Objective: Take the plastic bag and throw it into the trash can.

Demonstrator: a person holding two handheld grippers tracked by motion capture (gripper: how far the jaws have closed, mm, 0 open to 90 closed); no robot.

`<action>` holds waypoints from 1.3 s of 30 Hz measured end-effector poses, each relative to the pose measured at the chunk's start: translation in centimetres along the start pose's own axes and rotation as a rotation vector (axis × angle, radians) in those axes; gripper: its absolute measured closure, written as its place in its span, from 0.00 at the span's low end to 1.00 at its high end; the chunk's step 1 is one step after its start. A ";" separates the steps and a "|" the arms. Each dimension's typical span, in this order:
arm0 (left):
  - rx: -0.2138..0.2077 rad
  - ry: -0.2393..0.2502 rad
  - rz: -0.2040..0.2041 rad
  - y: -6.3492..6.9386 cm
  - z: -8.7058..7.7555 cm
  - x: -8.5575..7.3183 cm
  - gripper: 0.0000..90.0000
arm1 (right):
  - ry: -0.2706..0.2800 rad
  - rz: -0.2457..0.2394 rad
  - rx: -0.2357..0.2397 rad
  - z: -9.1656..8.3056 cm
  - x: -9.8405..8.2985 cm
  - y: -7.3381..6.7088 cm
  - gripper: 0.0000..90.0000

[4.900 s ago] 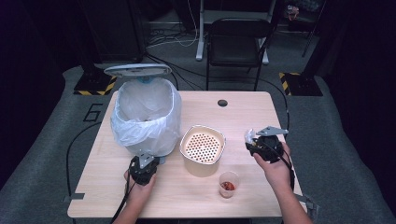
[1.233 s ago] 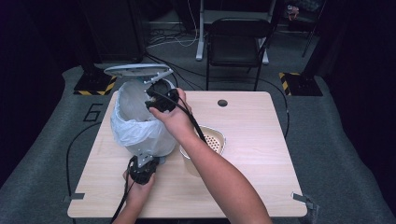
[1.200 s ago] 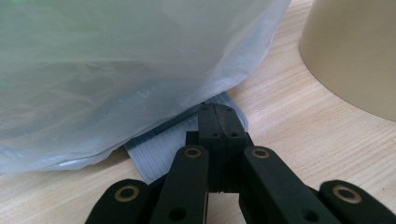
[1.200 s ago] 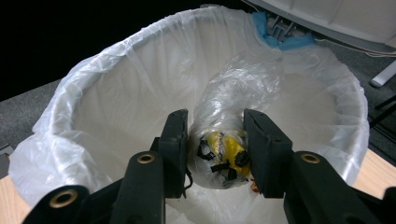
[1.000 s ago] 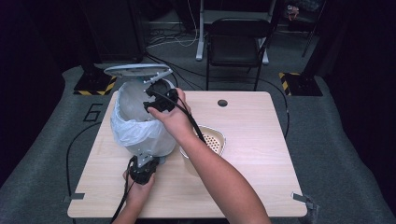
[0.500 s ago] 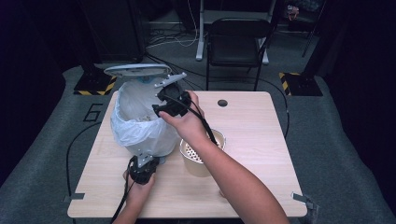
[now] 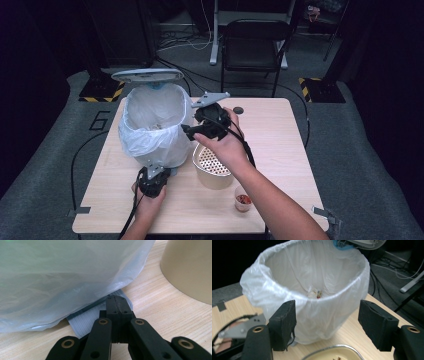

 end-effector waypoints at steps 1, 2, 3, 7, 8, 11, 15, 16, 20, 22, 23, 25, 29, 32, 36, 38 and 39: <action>-0.002 -0.003 0.001 0.0 0.0 0.0 1.00 | 0.000 -0.009 -0.003 -0.2 -0.3 0.1 0.32; -0.001 -0.007 0.002 0.0 0.0 0.0 1.00 | 0.001 -0.007 -0.004 -0.5 -0.7 0.1 0.32; -0.001 -0.008 0.002 0.0 0.0 0.0 1.00 | 0.007 -0.002 0.000 -0.8 -1.2 0.3 0.31; 0.004 -0.003 0.009 0.1 0.0 0.0 1.00 | 0.024 0.040 0.013 -1.6 -3.2 0.8 0.30; -0.005 0.007 -0.015 0.2 0.1 0.0 1.00 | 0.027 0.039 0.010 -1.7 -3.6 0.9 0.30; -0.013 0.011 -0.028 0.3 0.1 -0.1 1.00 | 0.012 0.025 -0.013 -1.9 -5.2 1.1 0.29; -0.002 -0.009 0.005 0.0 -0.1 0.0 1.00 | 0.001 0.042 -0.029 -2.2 -7.2 1.4 0.28; -0.001 -0.008 0.005 0.0 -0.1 0.0 1.00 | 0.002 0.035 -0.034 -2.3 -7.5 1.5 0.28; -0.002 -0.008 0.004 0.0 -0.1 0.0 1.00 | -0.032 0.023 -0.017 -2.4 -9.4 1.6 0.28; -0.002 -0.004 0.003 0.0 0.0 0.0 1.00 | -0.041 0.037 -0.002 -2.6 -10.7 1.6 0.26; -0.003 -0.008 0.003 0.0 -0.1 0.0 1.00 | -0.044 0.033 -0.005 -2.7 -11.1 1.6 0.26; 0.000 -0.002 0.004 0.0 0.0 0.0 1.00 | -0.057 0.041 -0.008 -2.9 -12.2 1.5 0.24; -0.002 -0.008 0.004 0.0 -0.1 0.0 1.00 | -0.064 0.065 -0.008 -3.2 -14.0 1.5 0.22; -0.002 -0.007 0.003 0.0 -0.1 0.0 1.00 | -0.068 0.091 -0.011 -3.3 -15.4 1.7 0.20; -0.002 -0.005 0.004 0.0 -0.1 0.0 1.00 | -0.085 0.105 -0.020 -3.4 -17.0 1.9 0.18; -0.002 -0.008 0.004 0.0 -0.1 0.0 1.00 | -0.089 0.119 -0.027 -3.5 -17.8 2.0 0.17; -0.002 -0.004 0.004 0.0 0.0 0.0 1.00 | -0.092 0.123 -0.032 -3.6 -18.1 2.0 0.17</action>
Point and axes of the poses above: each handheld gripper's, and its own axes: z roughly forward along the jaws, x roughly out of its top, y roughly to its right, the point moved 1 cm from there along z, roughly forward along the jaws, and after that the axes turned 15 degrees about -x, right-handed, at the moved point
